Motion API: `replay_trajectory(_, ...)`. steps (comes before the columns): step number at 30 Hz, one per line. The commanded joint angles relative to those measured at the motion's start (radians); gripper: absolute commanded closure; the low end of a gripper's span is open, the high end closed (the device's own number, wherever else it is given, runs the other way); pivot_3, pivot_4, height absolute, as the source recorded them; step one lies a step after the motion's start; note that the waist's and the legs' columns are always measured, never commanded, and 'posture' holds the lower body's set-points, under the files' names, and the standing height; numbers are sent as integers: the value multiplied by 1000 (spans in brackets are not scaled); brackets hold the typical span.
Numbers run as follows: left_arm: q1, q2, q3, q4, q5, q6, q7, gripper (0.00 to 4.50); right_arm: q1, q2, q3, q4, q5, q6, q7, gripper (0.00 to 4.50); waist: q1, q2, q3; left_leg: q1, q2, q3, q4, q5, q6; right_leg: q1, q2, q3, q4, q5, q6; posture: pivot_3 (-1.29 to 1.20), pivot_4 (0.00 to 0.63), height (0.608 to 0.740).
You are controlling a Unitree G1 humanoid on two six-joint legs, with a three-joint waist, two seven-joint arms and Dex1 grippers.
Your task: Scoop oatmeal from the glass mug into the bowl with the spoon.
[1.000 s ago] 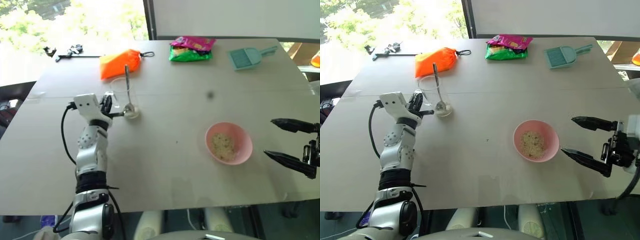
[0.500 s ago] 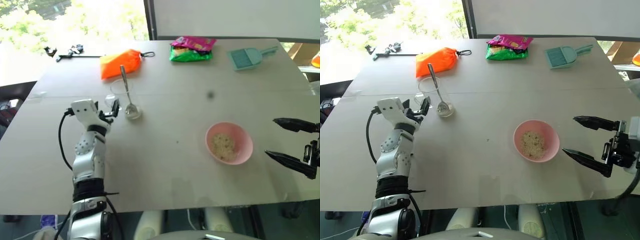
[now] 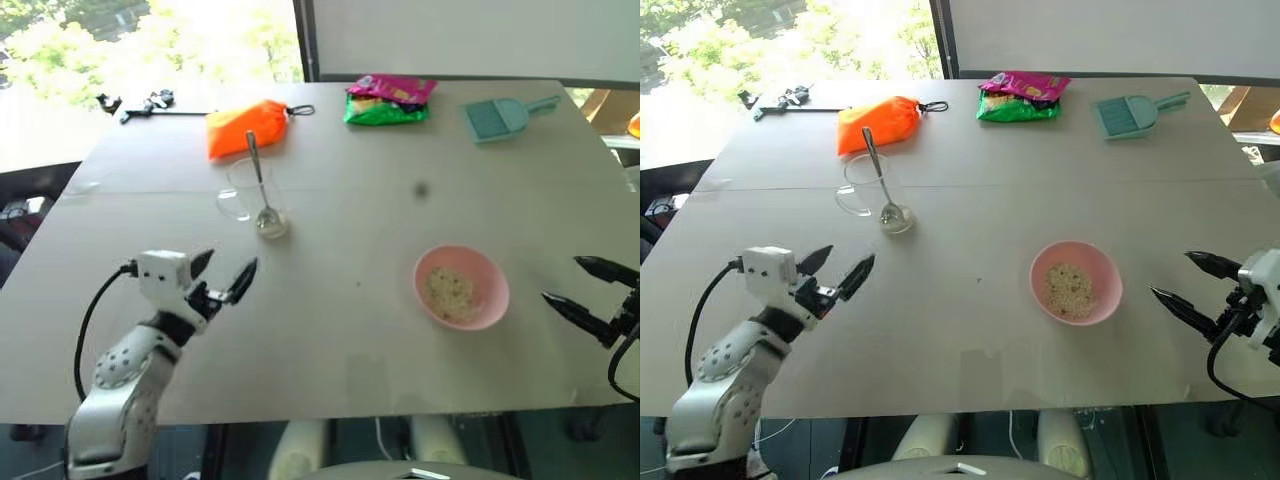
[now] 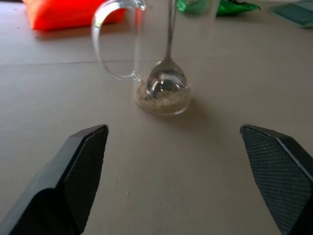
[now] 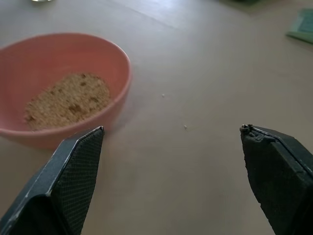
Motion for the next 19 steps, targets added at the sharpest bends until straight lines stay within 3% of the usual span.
replay_trajectory(1,86,63,91,-121,-102,45,-78,23,24,-34,-50,41,-35,-48,7,0,1,0,0,1,0,0,0,-2,3,1,0,0,0,0,0,0,150,740)
replay_trajectory(9,213,168,169,-174,-183,74,-210,23,-63,-92,-8,159,-51,-79,45,0,-4,2,0,11,2,6,-7,-2,4,8,1,5,-2,0,-1,0,150,740)
replay_trajectory(19,293,133,161,-244,-192,78,-182,23,-197,-135,54,255,-56,-76,94,0,-3,2,0,10,4,6,-11,-2,4,8,1,5,-10,0,-1,0,150,740)
